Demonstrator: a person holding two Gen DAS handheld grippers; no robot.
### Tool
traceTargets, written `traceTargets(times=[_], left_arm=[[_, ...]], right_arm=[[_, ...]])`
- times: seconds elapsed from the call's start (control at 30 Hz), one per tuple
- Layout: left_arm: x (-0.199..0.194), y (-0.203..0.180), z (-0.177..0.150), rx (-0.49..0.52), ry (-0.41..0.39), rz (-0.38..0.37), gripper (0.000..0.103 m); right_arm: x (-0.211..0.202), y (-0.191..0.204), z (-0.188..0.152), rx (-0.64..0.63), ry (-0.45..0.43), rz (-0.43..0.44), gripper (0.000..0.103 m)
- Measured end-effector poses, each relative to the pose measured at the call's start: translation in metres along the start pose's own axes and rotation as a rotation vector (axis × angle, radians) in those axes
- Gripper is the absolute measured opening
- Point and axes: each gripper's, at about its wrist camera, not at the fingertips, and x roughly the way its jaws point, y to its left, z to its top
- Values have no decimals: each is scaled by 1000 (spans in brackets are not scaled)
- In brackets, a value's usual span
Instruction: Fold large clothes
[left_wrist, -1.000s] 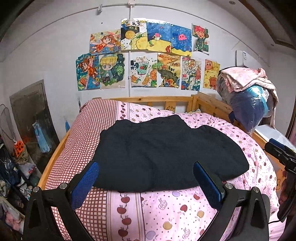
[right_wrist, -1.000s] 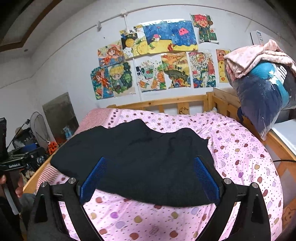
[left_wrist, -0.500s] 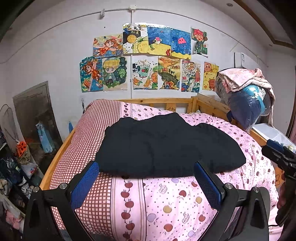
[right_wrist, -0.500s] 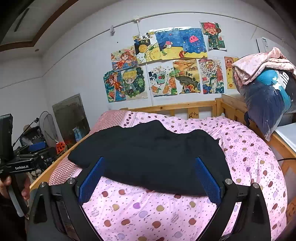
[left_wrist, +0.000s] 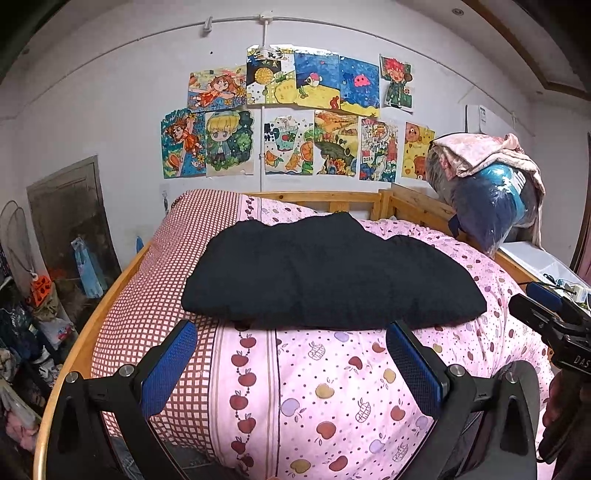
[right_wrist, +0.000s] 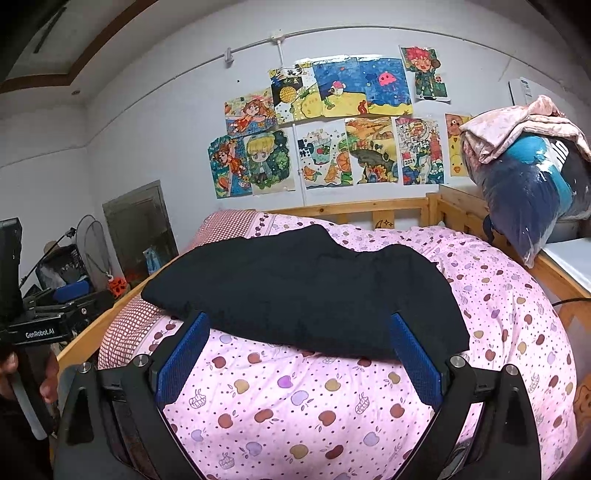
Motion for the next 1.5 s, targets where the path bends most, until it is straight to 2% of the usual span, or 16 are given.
traceTargets(times=[0.43,1.5], left_arm=[[12,3,-18,-18,14,10,103],[14,3,-19,-18,16,12,103]], right_arm=[[16,-1,-17,1,28,-21,96],[30,5,-26,8,51,-15,96]])
